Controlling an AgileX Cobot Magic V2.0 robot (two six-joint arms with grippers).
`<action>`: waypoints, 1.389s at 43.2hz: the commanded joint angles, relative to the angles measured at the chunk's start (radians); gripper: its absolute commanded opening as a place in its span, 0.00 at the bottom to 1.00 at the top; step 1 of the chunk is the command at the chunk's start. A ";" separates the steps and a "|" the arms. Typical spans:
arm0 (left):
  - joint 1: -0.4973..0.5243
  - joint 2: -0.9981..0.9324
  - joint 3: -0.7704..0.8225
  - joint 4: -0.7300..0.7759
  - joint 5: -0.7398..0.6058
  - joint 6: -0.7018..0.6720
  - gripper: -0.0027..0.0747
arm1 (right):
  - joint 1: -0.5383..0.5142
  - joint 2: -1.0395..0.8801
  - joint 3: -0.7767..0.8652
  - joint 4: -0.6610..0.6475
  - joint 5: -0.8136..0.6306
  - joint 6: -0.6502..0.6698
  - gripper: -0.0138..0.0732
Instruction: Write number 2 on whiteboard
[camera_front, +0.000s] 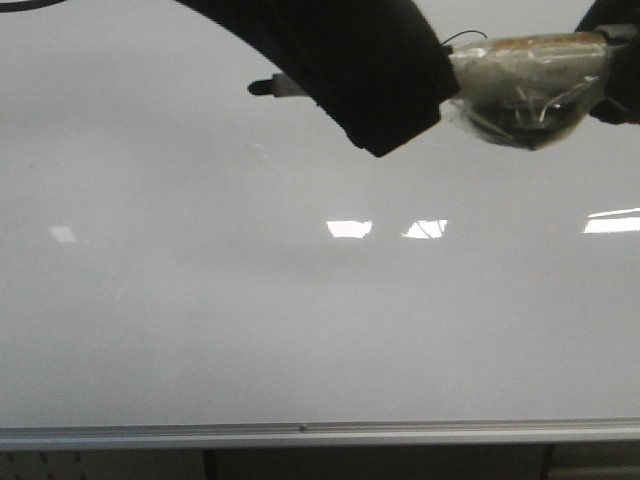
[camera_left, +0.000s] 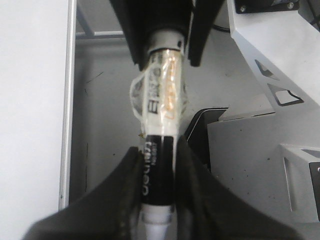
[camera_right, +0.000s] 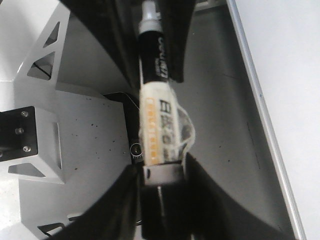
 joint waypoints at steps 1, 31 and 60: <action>-0.008 -0.028 -0.035 -0.043 -0.038 -0.005 0.13 | -0.001 -0.021 -0.032 0.049 -0.018 -0.008 0.66; 0.042 -0.093 -0.110 0.447 -0.011 -0.604 0.13 | -0.160 -0.272 -0.038 -0.350 -0.034 0.434 0.73; 0.602 -0.352 0.294 0.655 -0.436 -0.978 0.13 | -0.160 -0.278 -0.038 -0.352 -0.049 0.434 0.73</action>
